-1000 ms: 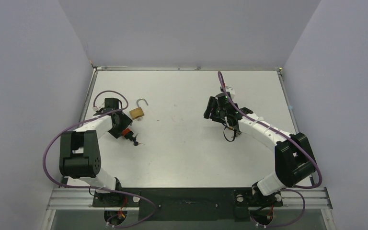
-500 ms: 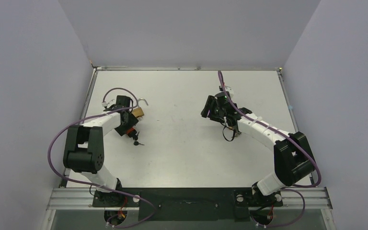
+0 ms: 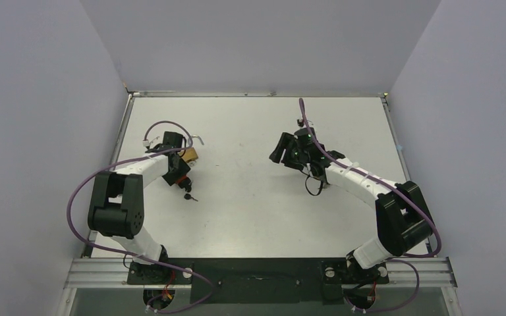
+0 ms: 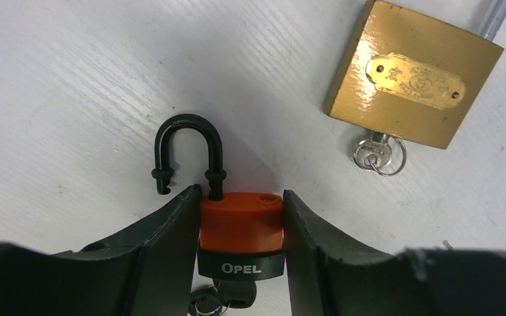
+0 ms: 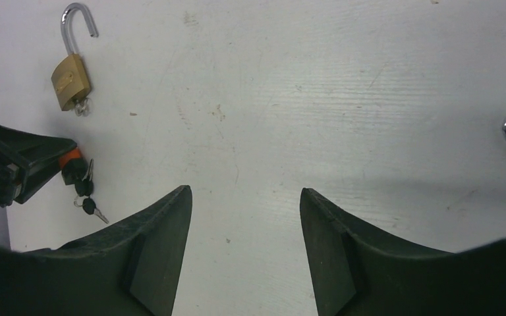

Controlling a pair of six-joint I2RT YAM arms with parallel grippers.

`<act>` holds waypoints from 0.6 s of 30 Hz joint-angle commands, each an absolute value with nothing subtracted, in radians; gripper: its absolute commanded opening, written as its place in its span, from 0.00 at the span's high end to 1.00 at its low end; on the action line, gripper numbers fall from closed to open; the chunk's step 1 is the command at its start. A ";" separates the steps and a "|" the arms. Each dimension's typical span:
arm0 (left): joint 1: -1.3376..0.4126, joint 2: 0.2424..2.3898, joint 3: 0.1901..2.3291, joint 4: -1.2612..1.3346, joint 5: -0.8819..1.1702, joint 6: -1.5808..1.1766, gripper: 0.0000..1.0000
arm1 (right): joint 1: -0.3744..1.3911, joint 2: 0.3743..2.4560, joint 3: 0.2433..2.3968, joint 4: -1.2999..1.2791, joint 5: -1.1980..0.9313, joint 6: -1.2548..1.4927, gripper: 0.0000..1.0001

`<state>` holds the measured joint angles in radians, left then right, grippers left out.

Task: Lock with the key
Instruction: Pick up the lock from the center of the board.

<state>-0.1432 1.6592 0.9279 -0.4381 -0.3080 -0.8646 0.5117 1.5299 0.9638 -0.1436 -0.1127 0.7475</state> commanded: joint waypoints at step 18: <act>-0.219 1.323 0.831 -0.322 0.145 -1.209 1.00 | 0.845 1.532 0.886 0.417 -0.047 0.704 0.45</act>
